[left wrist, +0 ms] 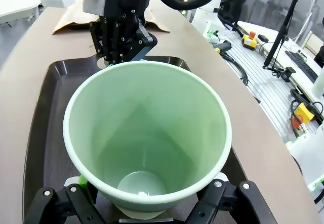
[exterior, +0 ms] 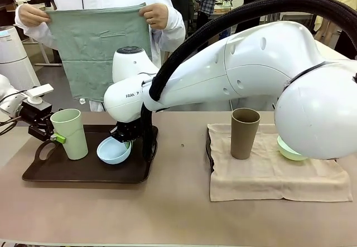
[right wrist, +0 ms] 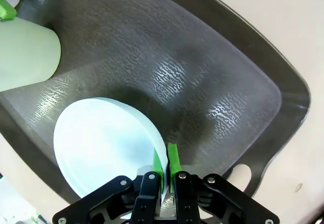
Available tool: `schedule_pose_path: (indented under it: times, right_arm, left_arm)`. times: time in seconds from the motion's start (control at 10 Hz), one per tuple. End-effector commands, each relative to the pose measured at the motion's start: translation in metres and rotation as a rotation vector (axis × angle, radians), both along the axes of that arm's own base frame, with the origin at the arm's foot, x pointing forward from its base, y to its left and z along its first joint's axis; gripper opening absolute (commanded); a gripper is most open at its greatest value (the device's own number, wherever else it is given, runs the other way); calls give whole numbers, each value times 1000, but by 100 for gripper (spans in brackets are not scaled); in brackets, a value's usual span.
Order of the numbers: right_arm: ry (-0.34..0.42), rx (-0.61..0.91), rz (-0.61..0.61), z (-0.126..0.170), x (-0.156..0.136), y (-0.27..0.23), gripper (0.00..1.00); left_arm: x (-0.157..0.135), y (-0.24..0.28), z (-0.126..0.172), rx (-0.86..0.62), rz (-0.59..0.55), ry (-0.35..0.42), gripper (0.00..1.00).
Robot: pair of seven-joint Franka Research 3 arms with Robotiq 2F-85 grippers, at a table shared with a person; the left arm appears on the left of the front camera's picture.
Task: Set up a tray with a mat and arrange the tableware.
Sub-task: Pick up the Picnic Bowl and Reusable plastic cup from the Handle tray in front of the human's position and hold them in the air.
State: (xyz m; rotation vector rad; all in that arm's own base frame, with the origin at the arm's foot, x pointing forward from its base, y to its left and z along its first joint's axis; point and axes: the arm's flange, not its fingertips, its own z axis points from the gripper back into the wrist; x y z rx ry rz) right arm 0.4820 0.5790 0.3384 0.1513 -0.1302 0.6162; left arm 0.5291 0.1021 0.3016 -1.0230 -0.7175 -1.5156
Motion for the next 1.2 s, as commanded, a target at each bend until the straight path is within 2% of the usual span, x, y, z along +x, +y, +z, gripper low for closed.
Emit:
schedule_pose_path:
  times: [0.0,0.1,0.3,0.4,0.6,0.8,1.0,1.1]
  right_arm:
    - [-5,-6,5,-9,2,-2,0]
    - [7,3,-7,-7,1,-6,0]
    - [57,52,12,13,-10,-18,0]
    - [80,94,52,45,-23,-27,0]
    - [33,159,104,109,-51,-42,0]
    - [-35,157,100,154,-73,-48,0]
    - [-47,142,78,171,-84,-53,0]
    - [-42,144,72,168,-83,-56,0]
  left_arm:
    - [-5,0,-4,14,29,0,29]
    - [-6,-1,-3,31,31,13,0]
    - [-15,2,18,17,32,7,0]
    - [-28,6,46,5,34,-30,0]
    - [-55,11,108,-6,38,-105,0]
    - [-85,13,168,-12,50,-200,0]
    - [-102,18,197,-38,61,-243,0]
    - [-107,20,200,-25,74,-243,0]
